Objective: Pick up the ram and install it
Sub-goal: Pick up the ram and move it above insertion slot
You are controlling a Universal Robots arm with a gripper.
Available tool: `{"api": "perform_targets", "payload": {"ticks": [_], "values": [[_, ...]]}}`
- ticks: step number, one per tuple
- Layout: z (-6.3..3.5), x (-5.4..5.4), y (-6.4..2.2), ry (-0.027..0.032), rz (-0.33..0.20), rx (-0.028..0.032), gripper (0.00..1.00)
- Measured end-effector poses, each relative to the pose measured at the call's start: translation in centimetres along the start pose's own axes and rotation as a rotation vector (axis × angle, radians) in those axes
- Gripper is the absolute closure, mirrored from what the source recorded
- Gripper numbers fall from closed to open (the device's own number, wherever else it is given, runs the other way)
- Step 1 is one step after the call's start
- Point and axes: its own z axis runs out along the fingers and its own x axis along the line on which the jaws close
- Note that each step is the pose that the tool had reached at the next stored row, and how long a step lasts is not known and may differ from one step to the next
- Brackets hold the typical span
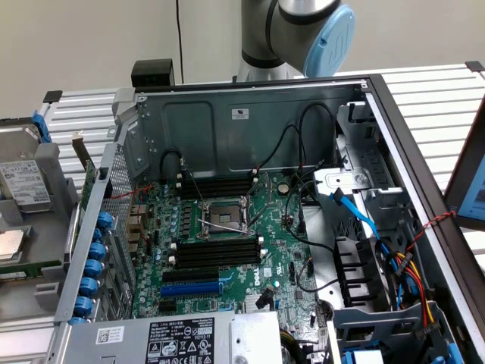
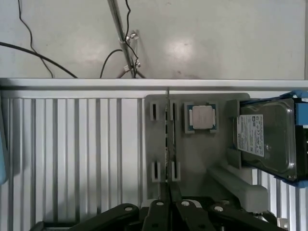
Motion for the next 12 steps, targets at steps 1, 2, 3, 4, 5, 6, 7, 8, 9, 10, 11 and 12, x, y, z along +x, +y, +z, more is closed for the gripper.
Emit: {"api": "perform_targets", "payload": {"ticks": [1, 2, 3, 4, 5, 6, 7, 8, 9, 10, 11, 12], "values": [[-0.13, -0.01, 0.01, 0.0001, 0.0, 0.0, 0.88], [-0.22, -0.01, 0.01, 0.0, 0.0, 0.0001, 0.88], [-0.26, -0.01, 0.01, -0.0001, 0.0, 0.0002, 0.88], [-0.26, -0.02, 0.01, -0.0001, 0.0, 0.0002, 0.88], [-0.26, -0.02, 0.01, -0.0001, 0.0, 0.0002, 0.88], [-0.26, -0.02, 0.01, -0.0001, 0.0, 0.0002, 0.88], [-0.27, -0.03, 0.01, 0.0, 0.001, 0.0002, 0.88], [-0.27, -0.02, 0.01, 0.0, 0.0, 0.0001, 0.88], [-0.3, 0.01, -0.03, -0.0006, 0.001, -0.0014, 0.88], [-0.31, 0.04, -0.06, -0.0032, 0.001, -0.0048, 0.88], [-0.34, 0.07, -0.09, -0.0059, 0.001, -0.0088, 0.88], [-0.36, 0.12, -0.12, -0.0083, 0.001, -0.0141, 0.88]]}}
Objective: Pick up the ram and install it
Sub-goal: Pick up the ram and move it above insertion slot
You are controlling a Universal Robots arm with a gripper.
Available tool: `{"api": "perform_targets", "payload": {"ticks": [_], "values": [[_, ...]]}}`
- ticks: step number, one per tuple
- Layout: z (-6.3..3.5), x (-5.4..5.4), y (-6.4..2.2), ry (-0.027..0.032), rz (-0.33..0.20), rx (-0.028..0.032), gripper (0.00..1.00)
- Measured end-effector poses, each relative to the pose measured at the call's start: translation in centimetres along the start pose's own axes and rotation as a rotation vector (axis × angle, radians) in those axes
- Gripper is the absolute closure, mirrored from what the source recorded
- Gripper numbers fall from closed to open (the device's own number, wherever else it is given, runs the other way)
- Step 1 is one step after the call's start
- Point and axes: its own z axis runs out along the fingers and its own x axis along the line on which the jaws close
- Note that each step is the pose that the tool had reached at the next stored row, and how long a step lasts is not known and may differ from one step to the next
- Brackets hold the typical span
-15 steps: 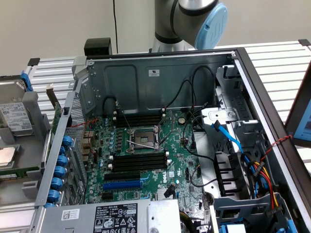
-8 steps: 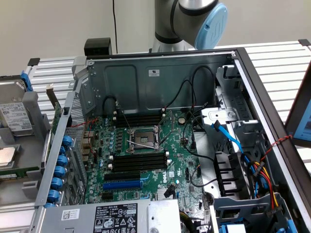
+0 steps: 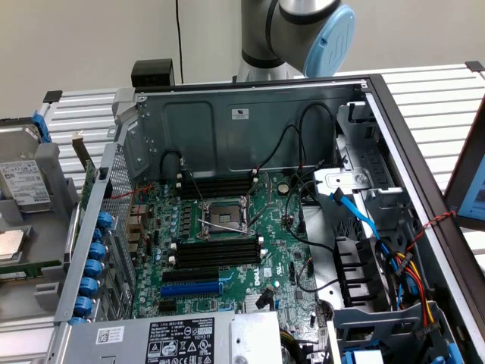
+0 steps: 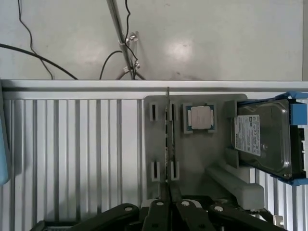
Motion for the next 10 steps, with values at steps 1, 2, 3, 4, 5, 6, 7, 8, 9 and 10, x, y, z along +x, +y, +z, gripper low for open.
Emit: {"api": "perform_targets", "payload": {"ticks": [1, 2, 3, 4, 5, 6, 7, 8, 9, 10], "values": [[-0.05, 0.04, -0.03, -0.002, 0.0, -0.0057, 0.88], [-0.09, 0.08, -0.07, -0.003, 0.001, -0.0099, 0.88], [-0.12, 0.09, -0.1, -0.003, 0.001, -0.0133, 0.88], [-0.12, 0.1, -0.1, -0.0029, 0.001, -0.0137, 0.88], [-0.12, 0.1, -0.1, -0.0029, 0.001, -0.0137, 0.88], [-0.11, 0.1, -0.09, -0.0029, 0.001, -0.0138, 0.88], [-0.11, 0.1, -0.1, -0.0029, 0.001, -0.0138, 0.88], [-0.11, 0.11, -0.24, -0.003, 0.001, -0.0138, 0.88], [-0.13, 0.12, -0.48, -0.003, 0.001, -0.0141, 0.88], [-0.13, 0.12, -0.66, -0.0029, 0.001, -0.0144, 0.88]]}}
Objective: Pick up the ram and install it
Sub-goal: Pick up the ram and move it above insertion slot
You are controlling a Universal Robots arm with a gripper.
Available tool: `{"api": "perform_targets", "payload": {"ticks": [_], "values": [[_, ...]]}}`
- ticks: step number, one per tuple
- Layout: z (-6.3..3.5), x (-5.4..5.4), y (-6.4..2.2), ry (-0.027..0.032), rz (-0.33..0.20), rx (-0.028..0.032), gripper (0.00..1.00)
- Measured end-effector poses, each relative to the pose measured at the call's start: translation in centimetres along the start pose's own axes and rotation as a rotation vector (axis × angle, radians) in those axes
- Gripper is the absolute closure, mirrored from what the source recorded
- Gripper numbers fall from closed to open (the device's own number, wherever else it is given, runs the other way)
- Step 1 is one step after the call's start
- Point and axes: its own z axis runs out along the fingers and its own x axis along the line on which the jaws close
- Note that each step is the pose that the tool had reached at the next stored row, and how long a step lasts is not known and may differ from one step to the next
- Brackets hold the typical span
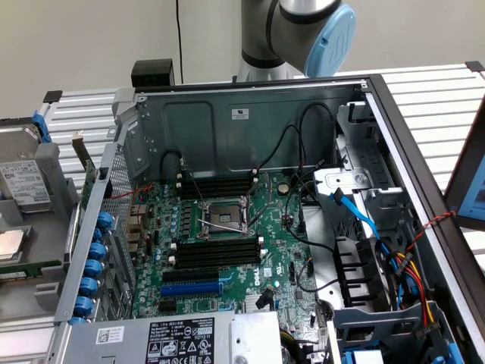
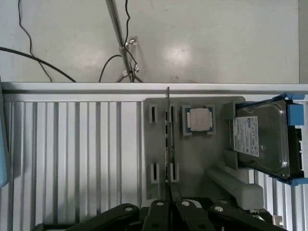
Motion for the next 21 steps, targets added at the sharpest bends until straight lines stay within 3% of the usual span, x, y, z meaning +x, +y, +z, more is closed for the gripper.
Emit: {"api": "perform_targets", "payload": {"ticks": [5, 7, 11, 14, 21], "values": [[-0.12, 0.0, -0.62, 0.0066, 0.003, -0.0026, 0.88], [-0.23, 0.0, -0.87, 0.0119, 0.005, -0.0049, 0.88], [-0.59, 0.0, -1.32, 0.028, 0.009, -0.0093, 0.88], [-0.64, 0.0, -1.82, 0.033, 0.009, -0.0091, 0.88], [-0.78, 0.0, -3.98, 0.0501, 0.01, -0.0085, 0.88]]}}
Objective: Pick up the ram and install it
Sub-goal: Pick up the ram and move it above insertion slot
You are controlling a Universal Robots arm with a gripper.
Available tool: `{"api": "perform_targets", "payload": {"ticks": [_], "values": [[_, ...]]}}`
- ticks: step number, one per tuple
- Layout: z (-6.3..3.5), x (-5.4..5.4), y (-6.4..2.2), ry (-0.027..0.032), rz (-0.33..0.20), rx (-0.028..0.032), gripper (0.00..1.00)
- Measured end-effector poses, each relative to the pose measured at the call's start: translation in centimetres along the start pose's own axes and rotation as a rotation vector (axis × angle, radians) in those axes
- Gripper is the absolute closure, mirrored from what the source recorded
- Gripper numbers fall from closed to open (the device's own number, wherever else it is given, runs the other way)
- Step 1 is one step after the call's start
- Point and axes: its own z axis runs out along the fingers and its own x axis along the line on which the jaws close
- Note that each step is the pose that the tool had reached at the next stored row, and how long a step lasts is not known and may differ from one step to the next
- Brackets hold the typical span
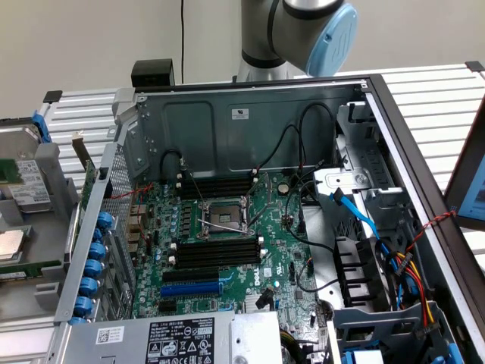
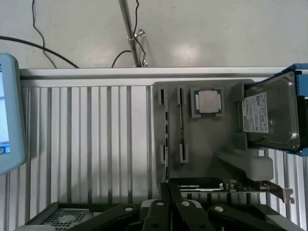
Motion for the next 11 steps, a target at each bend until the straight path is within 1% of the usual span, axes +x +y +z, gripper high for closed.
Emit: {"api": "perform_targets", "payload": {"ticks": [5, 9, 11], "values": [[-0.14, -0.1, -1.83, 0.0136, 0.001, 0.0005, 0.88], [-0.25, -0.1, -3.36, 0.026, 0.002, 0.0009, 0.88], [-0.3, -0.1, -4.14, 0.0333, 0.002, 0.0011, 0.88]]}}
